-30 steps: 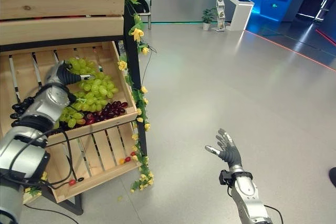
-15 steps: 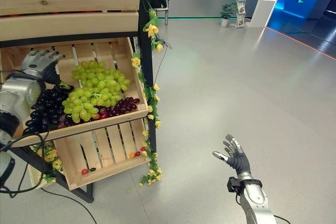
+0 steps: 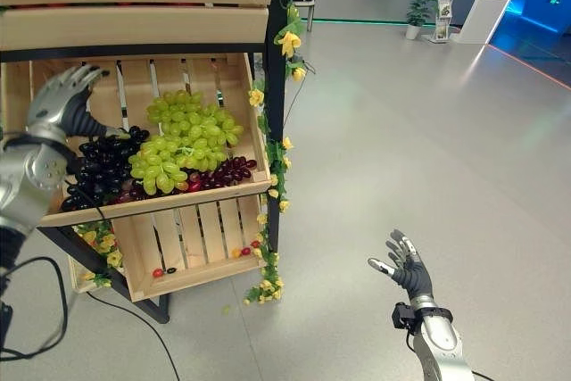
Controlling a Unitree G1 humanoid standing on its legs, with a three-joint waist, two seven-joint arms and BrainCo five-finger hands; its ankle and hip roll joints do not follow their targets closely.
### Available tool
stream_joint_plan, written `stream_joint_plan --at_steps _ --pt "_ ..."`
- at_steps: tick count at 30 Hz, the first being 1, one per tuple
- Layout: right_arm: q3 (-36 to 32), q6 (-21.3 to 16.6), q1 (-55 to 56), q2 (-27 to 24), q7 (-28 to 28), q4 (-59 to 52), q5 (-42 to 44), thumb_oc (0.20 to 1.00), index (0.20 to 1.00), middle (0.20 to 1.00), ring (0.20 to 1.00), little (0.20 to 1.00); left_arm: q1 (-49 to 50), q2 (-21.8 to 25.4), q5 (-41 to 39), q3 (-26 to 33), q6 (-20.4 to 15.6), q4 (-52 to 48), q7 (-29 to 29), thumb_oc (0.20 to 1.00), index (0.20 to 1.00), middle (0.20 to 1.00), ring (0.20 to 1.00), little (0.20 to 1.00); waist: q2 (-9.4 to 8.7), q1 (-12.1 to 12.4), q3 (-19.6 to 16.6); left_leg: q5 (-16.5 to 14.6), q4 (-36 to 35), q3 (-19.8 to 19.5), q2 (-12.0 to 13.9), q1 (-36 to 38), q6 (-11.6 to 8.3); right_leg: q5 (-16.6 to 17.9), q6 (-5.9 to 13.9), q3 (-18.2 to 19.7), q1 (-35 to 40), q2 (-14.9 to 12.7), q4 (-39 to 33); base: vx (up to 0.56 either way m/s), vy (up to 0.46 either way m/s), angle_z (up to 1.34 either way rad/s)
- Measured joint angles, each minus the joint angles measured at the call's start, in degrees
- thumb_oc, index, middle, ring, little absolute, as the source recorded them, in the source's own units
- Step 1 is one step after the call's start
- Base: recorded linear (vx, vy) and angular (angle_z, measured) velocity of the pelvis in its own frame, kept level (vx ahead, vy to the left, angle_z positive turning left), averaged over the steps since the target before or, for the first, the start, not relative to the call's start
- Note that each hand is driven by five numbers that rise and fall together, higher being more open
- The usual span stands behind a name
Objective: Pick up the fruits from the basket on one side to the basket on the other side
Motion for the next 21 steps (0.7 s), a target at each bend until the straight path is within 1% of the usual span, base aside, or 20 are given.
stream_joint_plan --at_steps 1,2,3,4,5,6,7,9,10,11,12,14,16,17,18,19,20,21 --pt "-1.1 0.0 0.1 0.1 -0.2 -0.4 -0.5 1.0 1.0 1.0 1.0 1.0 6.4 -4.7 -5.0 5.9 -0.9 -5.6 0.9 1.0 1.0 1.0 1.0 1.0 0.09 -0.3 0.2 0.0 0.0 -0.1 -0.1 -0.1 0.01 0.0 0.01 0.1 -0.2 -0.2 0.0 -0.02 0.015 0.04" --pt "-1.6 0.2 0.0 0.1 -0.5 -0.5 -0.6 1.0 1.0 1.0 1.0 1.0 8.9 -6.4 -7.4 6.4 -1.1 -7.5 0.9 1.0 1.0 1.0 1.0 1.0 0.03 0.1 0.4 0.0 0.0 -0.2 -0.1 -0.2 0.01 0.0 0.02 -0.1 -0.2 -0.1 0.0 0.0 0.0 0.0" --pt "-2.2 0.2 0.0 0.3 -0.8 -1.1 -0.7 1.0 1.0 1.0 1.0 1.0 12.5 -9.1 -10.5 8.7 -2.4 -10.9 0.9 1.0 1.0 1.0 1.0 1.0 0.04 -0.1 0.5 0.0 0.0 -0.2 -0.1 -0.2 0.03 0.0 0.03 -0.1 -0.2 -0.2 0.0 -0.03 0.027 0.05" --pt "-2.8 0.2 -0.2 0.3 -1.1 -1.5 -0.7 1.0 1.0 1.0 1.0 1.0 17.4 -13.3 -15.9 10.1 -6.3 -14.6 1.3 1.0 1.0 1.0 1.0 1.0 0.08 0.2 0.9 0.0 0.0 -0.4 -0.2 -0.3 0.05 -0.2 0.11 0.0 -0.2 -0.2 0.0 0.0 0.0 0.0" --pt "-2.9 0.2 -0.3 0.4 -1.3 -1.5 -0.7 1.0 1.0 1.0 1.0 1.0 18.8 -14.8 -18.0 10.9 -7.8 -16.3 1.0 1.0 1.0 1.0 1.0 1.0 0.01 0.2 1.0 0.0 0.0 -0.3 -0.2 -0.3 0.05 -0.2 0.13 0.0 -0.2 -0.2 0.0 -0.03 0.026 0.04" --pt "-3.4 0.2 -0.3 0.7 -1.6 -2.2 -0.7 1.0 1.0 1.0 1.0 1.0 20.2 -17.7 -22.2 12.1 -9.5 -18.8 0.5 1.0 1.0 1.0 1.0 1.0 0.25 1.0 1.2 0.0 0.0 -0.4 -0.3 -0.2 0.06 -0.2 0.19 -0.4 0.0 -0.3 0.0 -0.01 0.007 0.06" --pt "-3.7 -0.1 -0.3 0.8 -1.6 -2.4 -0.7 1.0 1.0 1.0 1.0 1.0 22.4 -22.6 -27.1 12.1 -11.6 -21.8 -0.1 1.0 1.0 1.0 1.0 1.0 0.73 1.3 1.5 -0.1 0.0 -0.5 -0.5 -0.1 0.17 -0.3 0.31 -0.5 0.2 -0.5 0.0 -0.01 0.007 0.1" --pt "-3.6 -0.1 -0.9 1.0 -1.6 -2.3 -0.7 1.0 1.0 1.0 1.0 1.0 25.4 -26.0 -30.7 10.6 -13.8 -25.3 -2.6 1.0 1.0 1.0 1.0 1.0 1.18 1.8 1.8 0.0 0.0 -0.7 -0.6 -0.3 0.3 -0.4 0.39 -0.9 0.3 -0.6 0.0 -0.01 -0.003 0.11" --pt "-3.6 -0.1 -1.0 1.1 -1.7 -2.3 -0.7 1.0 1.0 1.0 1.0 1.0 26.4 -27.0 -32.1 10.4 -14.4 -25.9 -3.3 1.0 1.0 1.0 1.0 1.0 1.32 2.0 1.8 0.0 0.0 -0.8 -0.6 -0.2 0.31 -0.4 0.42 -0.9 0.4 -0.6 0.0 -0.01 -0.006 0.09" --pt "-3.7 -0.2 -0.9 1.1 -1.8 -2.3 -0.7 1.0 1.0 1.0 1.0 1.0 28.0 -28.8 -34.0 9.7 -15.2 -27.3 -5.1 1.0 1.0 1.0 1.0 1.0 1.49 2.8 1.7 0.0 0.0 -1.1 -0.7 -0.1 0.31 -0.4 0.46 -1.0 0.6 -0.6 0.0 -0.02 -0.007 0.06" --pt "-3.8 -0.2 -0.9 1.1 -1.9 -2.3 -0.7 1.0 1.0 1.0 1.0 1.0 28.6 -29.5 -34.9 9.3 -15.9 -27.7 -5.9 1.0 1.0 1.0 1.0 1.0 1.51 2.8 1.7 0.0 0.0 -1.3 -0.7 -0.1 0.31 -0.5 0.47 -1.0 0.7 -0.6 -0.1 -0.04 -0.018 0.16" --pt "-3.8 -0.5 -1.0 1.1 -2.2 -2.4 -0.7 1.0 1.0 1.0 1.0 1.0 30.4 -31.4 -37.3 7.7 -16.1 -28.4 -8.2 1.0 1.0 1.0 1.0 1.0 1.49 3.2 1.7 0.1 0.0 -2.2 -0.8 -0.4 0.43 -0.7 0.55 -1.6 1.1 -0.6 0.0 -0.03 -0.019 0.2" --pt "-3.8 -0.8 -1.2 1.2 -2.4 -2.4 -0.7 1.0 1.0 1.0 1.0 1.0 32.8 -32.1 -38.5 6.3 -15.7 -28.4 -9.7 1.0 1.0 1.0 1.0 1.0 1.43 3.1 1.7 0.1 0.0 -2.4 -0.9 -0.4 0.45 -0.8 0.6 -2.2 1.2 -0.7 -0.2 -0.01 -0.014 0.17" --pt "-3.9 -1.0 -1.4 1.4 -2.8 -2.3 -0.7 1.0 1.0 1.0 1.0 1.0 34.1 -32.2 -39.1 5.7 -15.1 -28.2 -10.8 1.0 1.0 1.0 1.0 1.0 1.38 3.5 1.7 0.2 0.2 -3.2 -1.0 -1.1 0.47 -1.0 0.7 -2.7 1.3 -0.7 -0.1 -0.01 -0.001 0.24" --pt "-4.0 -1.2 -1.5 1.5 -3.1 -2.3 -0.7 1.0 1.0 1.0 1.0 1.0 34.9 -32.2 -39.2 5.1 -15.0 -28.1 -11.2 1.0 1.0 1.0 1.0 1.0 1.22 3.2 1.7 0.2 0.4 -3.6 -1.1 -1.4 0.49 -1.0 0.66 -3.0 1.3 -0.7 -0.1 -0.02 -0.008 0.25" --pt "-4.5 -1.3 -1.5 1.8 -3.2 -2.3 -0.6 1.0 1.0 1.0 1.0 1.0 35.2 -32.2 -39.4 4.6 -15.4 -28.5 -12.3 1.0 1.0 1.0 1.0 1.0 1.07 3.4 1.7 0.2 0.5 -3.8 -1.1 -1.7 0.49 -1.0 0.59 -3.2 1.2 -0.7 0.0 -0.01 -0.006 0.21" --pt "-4.6 -1.3 -1.7 2.0 -3.3 -2.3 -0.7 1.0 1.0 1.0 1.0 1.0 35.5 -32.3 -40.1 4.4 -15.5 -28.6 -13.1 1.0 1.0 1.0 1.0 1.0 1.11 4.2 1.6 0.4 0.8 -4.2 -1.2 -2.1 0.56 -1.0 0.63 -3.7 1.4 -0.8 0.0 -0.02 -0.008 0.19" --pt "-4.9 -1.5 -1.9 2.1 -3.3 -2.3 -0.7 1.0 1.0 1.0 1.0 1.0 35.5 -32.4 -40.5 4.0 -15.5 -28.7 -13.6 1.0 1.0 1.0 1.0 1.0 1.04 4.1 1.6 0.4 0.8 -4.6 -1.4 -2.1 0.57 -1.1 0.67 -4.0 1.4 -0.9 -0.1 -0.01 0.001 0.2"
